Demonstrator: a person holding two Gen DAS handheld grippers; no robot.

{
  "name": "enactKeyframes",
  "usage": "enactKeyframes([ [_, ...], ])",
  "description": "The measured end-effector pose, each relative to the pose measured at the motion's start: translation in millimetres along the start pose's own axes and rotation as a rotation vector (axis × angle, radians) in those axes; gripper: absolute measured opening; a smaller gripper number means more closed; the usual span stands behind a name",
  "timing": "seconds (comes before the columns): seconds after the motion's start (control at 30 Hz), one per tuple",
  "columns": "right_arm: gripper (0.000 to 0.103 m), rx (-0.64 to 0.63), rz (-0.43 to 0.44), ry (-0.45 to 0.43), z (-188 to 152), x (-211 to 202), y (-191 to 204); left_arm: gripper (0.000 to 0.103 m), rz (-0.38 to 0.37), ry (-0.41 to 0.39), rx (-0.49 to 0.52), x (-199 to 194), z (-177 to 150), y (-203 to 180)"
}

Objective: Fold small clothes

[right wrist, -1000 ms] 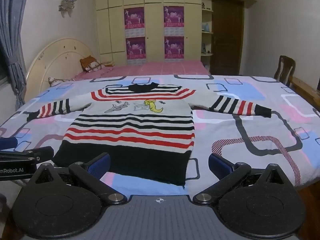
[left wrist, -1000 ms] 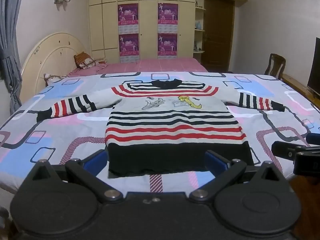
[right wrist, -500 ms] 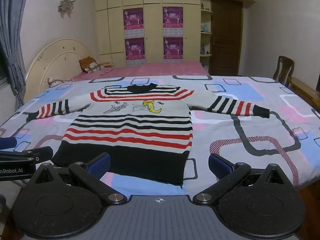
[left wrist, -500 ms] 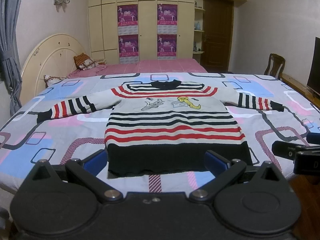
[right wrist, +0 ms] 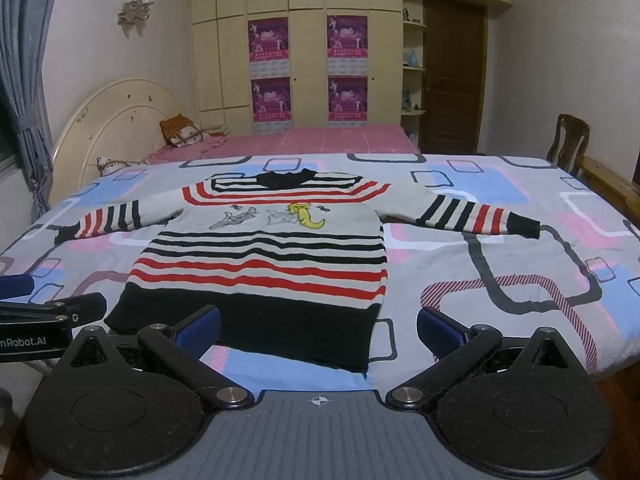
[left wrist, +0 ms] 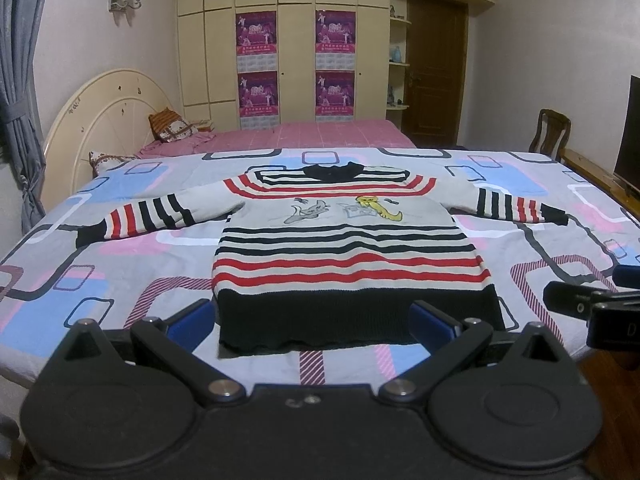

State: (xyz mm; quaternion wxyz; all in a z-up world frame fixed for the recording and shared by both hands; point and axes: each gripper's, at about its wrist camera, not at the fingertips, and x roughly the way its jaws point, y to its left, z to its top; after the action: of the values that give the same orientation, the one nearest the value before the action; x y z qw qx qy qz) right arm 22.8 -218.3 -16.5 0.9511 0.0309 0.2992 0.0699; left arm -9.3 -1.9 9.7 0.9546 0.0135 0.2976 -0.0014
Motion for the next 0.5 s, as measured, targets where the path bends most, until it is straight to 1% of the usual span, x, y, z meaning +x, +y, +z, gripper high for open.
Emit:
enactKeyframes([
  [0.5,0.103,0.000,-0.003,-0.004,0.5,-1.2,0.4,0.103,-0.002,-0.003,0.001,-3.3,1.0,0.2],
])
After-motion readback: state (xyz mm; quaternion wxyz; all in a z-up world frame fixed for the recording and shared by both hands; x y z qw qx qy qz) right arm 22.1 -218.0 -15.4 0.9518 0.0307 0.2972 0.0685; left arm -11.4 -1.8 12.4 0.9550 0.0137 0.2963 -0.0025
